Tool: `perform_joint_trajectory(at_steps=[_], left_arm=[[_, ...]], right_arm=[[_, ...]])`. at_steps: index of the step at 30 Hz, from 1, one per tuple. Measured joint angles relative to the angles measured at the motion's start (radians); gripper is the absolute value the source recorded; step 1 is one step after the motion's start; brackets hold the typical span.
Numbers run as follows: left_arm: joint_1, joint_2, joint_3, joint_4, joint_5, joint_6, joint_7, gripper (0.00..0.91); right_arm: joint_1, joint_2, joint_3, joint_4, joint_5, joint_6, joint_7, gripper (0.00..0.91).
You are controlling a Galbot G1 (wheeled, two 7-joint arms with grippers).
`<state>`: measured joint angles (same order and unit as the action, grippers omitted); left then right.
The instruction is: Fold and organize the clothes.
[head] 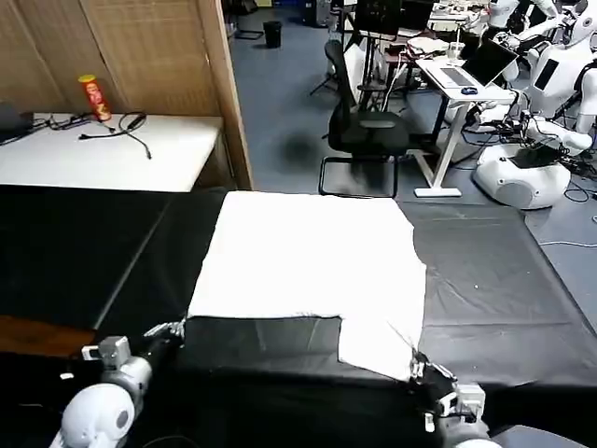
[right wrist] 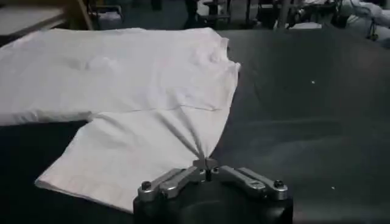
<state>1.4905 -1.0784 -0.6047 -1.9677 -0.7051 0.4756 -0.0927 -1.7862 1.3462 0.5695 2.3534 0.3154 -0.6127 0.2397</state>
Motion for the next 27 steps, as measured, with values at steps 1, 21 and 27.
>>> perform_joint_trajectory(at_steps=[1,21,27], left_arm=[[0.013,0.001,-0.006,-0.016,-0.001,0.004,-0.002,0.000],[0.183,-0.017,-0.062,-0.192,0.004,-0.007,-0.012,0.878],[0.166,-0.028,-0.053,-0.173,0.002,-0.011,-0.009,0.751]], right_arm=[[-0.013,0.000,0.003,0.014,0.000,-0.001,0.002,0.000],[-0.081,-0.004,0.011,0.064,0.004,0.009,-0.009,0.000],[-0.080,-0.002,0.007,0.063,0.003,0.009,-0.010,0.000]])
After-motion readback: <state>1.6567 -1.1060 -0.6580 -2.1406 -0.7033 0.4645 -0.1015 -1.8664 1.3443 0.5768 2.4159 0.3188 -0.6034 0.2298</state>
